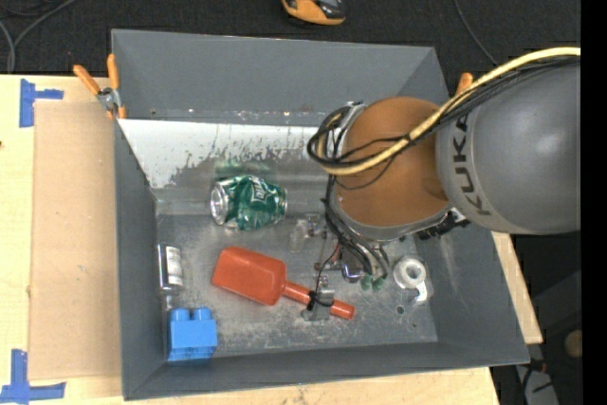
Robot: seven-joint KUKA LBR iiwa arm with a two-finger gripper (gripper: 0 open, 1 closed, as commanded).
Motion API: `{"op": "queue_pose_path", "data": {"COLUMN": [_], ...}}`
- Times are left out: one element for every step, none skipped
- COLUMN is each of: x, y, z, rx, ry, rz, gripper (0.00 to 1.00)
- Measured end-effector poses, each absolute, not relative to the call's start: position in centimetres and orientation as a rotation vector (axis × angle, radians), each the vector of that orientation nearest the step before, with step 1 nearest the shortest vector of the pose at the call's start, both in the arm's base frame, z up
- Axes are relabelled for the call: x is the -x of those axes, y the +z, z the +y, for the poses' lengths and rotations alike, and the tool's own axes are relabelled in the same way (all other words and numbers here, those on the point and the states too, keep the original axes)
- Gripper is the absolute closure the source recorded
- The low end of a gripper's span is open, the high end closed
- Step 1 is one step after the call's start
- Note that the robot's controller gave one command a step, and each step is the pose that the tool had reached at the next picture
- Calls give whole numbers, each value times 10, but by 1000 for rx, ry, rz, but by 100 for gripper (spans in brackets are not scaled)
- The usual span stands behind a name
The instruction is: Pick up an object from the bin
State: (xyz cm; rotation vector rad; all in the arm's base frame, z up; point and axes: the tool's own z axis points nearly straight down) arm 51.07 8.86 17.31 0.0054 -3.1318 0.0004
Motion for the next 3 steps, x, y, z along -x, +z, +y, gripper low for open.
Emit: {"op": "queue_pose_path", "data": {"x": [-512, -530, -523], "y": [178, 68, 69], "z": [88, 133, 154], "rx": [3, 79, 95], "ry": [-1, -1, -2], "rz": [-3139, -3131, -3145], "gripper": [0, 0, 0]}}
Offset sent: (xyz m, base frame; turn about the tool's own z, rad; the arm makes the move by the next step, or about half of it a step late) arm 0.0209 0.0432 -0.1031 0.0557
